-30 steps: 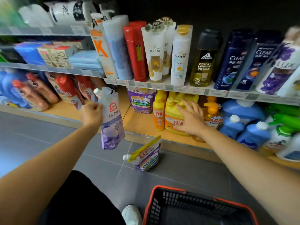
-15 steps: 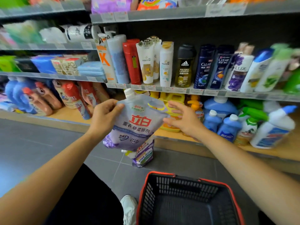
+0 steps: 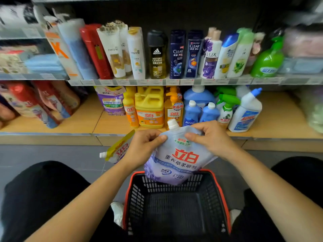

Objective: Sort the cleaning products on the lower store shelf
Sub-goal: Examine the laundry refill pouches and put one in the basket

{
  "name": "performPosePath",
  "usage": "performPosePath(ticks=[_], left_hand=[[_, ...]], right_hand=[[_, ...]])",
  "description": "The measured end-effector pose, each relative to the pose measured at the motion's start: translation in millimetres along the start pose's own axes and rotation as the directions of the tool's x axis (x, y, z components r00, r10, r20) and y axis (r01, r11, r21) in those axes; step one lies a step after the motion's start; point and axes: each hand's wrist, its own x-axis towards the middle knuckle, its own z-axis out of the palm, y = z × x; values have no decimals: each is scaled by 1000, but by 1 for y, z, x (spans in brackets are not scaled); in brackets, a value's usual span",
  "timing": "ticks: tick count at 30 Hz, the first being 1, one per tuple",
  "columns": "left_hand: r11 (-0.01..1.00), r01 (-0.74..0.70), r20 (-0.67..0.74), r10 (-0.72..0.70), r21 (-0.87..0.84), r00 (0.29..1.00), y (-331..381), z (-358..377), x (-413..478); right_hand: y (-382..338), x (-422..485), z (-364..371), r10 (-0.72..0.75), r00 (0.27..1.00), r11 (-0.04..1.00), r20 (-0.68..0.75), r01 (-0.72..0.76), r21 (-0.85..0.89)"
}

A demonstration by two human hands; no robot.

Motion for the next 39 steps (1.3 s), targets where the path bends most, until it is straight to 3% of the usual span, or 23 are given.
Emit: performPosePath(ticks=[4, 8, 13, 19, 23, 25, 27, 29, 32, 39], left_hand=[[999, -7, 50, 9, -36, 999, 3, 15, 0], [958, -13, 143, 56, -285, 988, 15, 20, 4], [970, -20, 206, 71, -240, 976, 18, 21, 7], [981, 25, 42, -18, -191, 999, 17, 28, 9], [1000, 6, -103, -7, -12, 995, 19, 27, 10], [998, 61, -169, -57, 19, 984, 20, 27, 12], [983, 172, -154, -181, -69, 971, 23, 27, 12], [918, 289, -40, -310, -272, 950, 28, 24, 14], [820, 325, 102, -316, -471, 943, 32, 17, 14], [836, 303, 63, -309, -457, 949, 25, 11, 13]], right_hand=[[6, -7, -10, -12, 999, 999, -49, 14, 37], [9, -12, -7, -89, 996, 996, -4, 89, -15], [10, -12, -10, -80, 995, 995, 61, 83, -57], [6, -14, -7, -81, 996, 990, 36, 85, -115], [2, -16, 1, -89, 995, 984, 50, 96, -154], [0, -17, 5, -90, 994, 980, 57, 98, -174], [0, -17, 6, -71, 996, 982, 54, 80, -171], [1, -16, 4, -52, 998, 988, 30, 56, -142], [-1, -16, 2, -39, 999, 989, 9, 40, -142], [-3, -14, 1, -47, 999, 984, 0, 47, -172]])
